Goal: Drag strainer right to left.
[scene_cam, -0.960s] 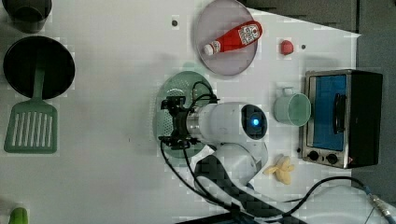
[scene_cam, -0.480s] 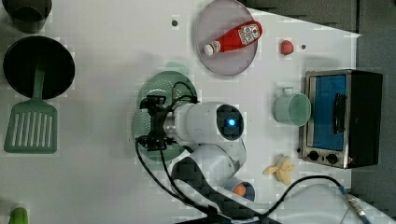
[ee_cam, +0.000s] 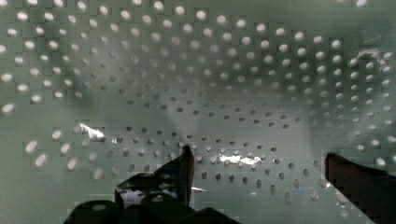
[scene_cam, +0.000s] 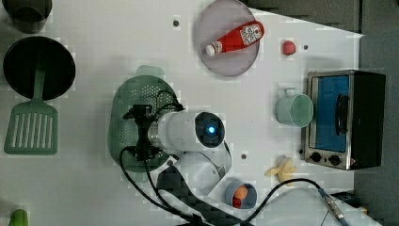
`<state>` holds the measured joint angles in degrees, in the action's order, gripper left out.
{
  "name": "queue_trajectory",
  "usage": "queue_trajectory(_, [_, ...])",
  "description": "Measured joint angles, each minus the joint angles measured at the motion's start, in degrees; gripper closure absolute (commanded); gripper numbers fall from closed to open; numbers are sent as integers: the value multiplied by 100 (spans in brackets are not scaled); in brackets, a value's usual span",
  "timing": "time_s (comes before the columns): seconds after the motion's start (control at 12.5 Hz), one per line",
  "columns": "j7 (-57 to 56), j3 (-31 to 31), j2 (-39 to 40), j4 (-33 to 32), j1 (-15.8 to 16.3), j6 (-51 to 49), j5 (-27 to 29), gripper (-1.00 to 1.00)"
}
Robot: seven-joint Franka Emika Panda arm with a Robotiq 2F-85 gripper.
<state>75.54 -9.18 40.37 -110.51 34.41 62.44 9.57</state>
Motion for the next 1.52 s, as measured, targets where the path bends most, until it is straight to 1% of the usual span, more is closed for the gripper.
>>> queue_trajectory(0.16, [-6,122,-17,101,120,-140,-25,-100])
queue_trajectory(0.24, [-17,155,-143,11,126,-364,-71,-100])
queue_trajectory(0.32, [-112,222,-361,-101,145,-828,-169,-100])
queue_trajectory(0.48, [-487,492,-929,-224,249,-1763,-176,-100])
queue_trajectory(0.64, [-1080,821,-1632,-213,252,-2249,-256,-100])
queue_trajectory(0.72, [-1438,1050,-2025,-134,241,-2638,-243,-100])
queue_trajectory(0.88, [-2398,1746,-2993,-140,252,-3203,-506,-100])
queue_trajectory(1.04, [-3483,2507,-3915,118,126,-3967,-586,-100])
queue_trajectory(1.2, [-4630,3205,-4665,392,-137,-4471,-1142,-100])
queue_trajectory(1.28, [-5261,3650,-4948,464,-193,-4683,-1330,-100])
queue_trajectory(1.36, [-5805,4029,-5175,453,-322,-4748,-1467,-100])
queue_trajectory(1.44, [-6265,4329,-5364,397,-470,-4753,-1651,-100])
queue_trajectory(1.52, [-6636,4497,-5520,308,-676,-4795,-1852,-100])
